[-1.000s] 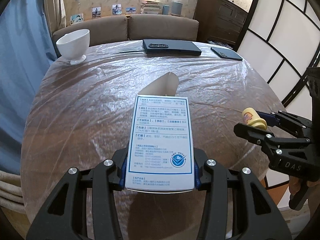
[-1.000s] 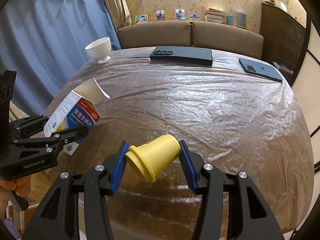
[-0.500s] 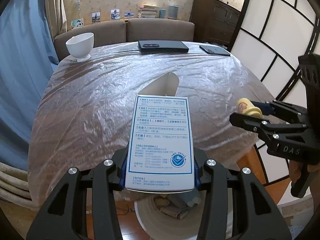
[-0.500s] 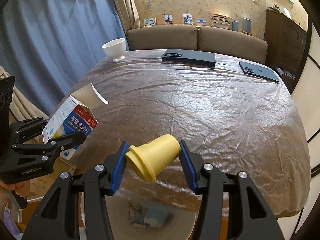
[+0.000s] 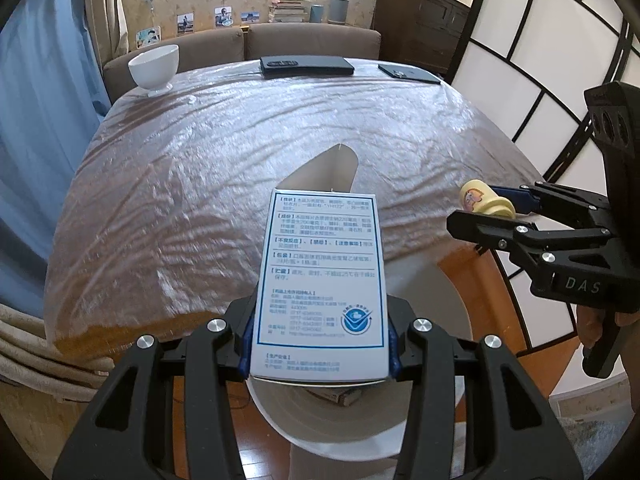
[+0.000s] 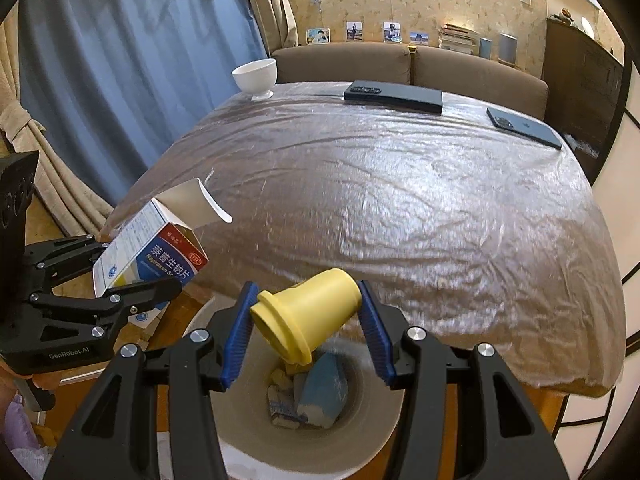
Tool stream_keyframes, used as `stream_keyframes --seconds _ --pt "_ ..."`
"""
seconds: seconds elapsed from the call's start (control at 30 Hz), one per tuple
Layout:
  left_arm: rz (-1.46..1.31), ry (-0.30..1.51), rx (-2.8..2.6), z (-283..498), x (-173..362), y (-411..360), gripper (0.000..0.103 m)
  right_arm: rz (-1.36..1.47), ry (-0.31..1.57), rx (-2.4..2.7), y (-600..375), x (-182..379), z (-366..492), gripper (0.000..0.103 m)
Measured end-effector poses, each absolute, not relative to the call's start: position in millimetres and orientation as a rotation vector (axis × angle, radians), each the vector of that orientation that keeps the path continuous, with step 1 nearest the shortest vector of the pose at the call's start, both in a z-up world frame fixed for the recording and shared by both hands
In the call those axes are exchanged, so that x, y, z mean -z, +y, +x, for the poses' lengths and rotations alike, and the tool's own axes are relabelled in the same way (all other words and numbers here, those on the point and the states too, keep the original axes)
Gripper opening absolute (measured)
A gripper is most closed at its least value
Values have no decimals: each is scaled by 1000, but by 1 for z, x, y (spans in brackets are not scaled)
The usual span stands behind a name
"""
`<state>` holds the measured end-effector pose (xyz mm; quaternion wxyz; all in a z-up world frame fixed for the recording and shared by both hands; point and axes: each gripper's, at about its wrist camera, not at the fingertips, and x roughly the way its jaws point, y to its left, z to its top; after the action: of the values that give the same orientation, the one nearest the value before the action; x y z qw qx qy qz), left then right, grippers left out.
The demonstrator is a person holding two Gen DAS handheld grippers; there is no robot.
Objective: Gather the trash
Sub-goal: 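Carry the medicine box and yellow cap over the trash bin with both tools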
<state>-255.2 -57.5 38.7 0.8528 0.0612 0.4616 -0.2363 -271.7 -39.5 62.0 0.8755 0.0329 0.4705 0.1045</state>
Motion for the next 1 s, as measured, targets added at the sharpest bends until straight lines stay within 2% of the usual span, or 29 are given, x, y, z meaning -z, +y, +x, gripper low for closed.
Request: stream_keyframes --seconds 0.63,1.0 --pt "201 1050 541 -302 -9 -70 48 66 1067 -245 -46 -36 -308 50" --pt "235 1106 533 -303 18 -77 48 64 1113 -250 -43 -12 -311 50"
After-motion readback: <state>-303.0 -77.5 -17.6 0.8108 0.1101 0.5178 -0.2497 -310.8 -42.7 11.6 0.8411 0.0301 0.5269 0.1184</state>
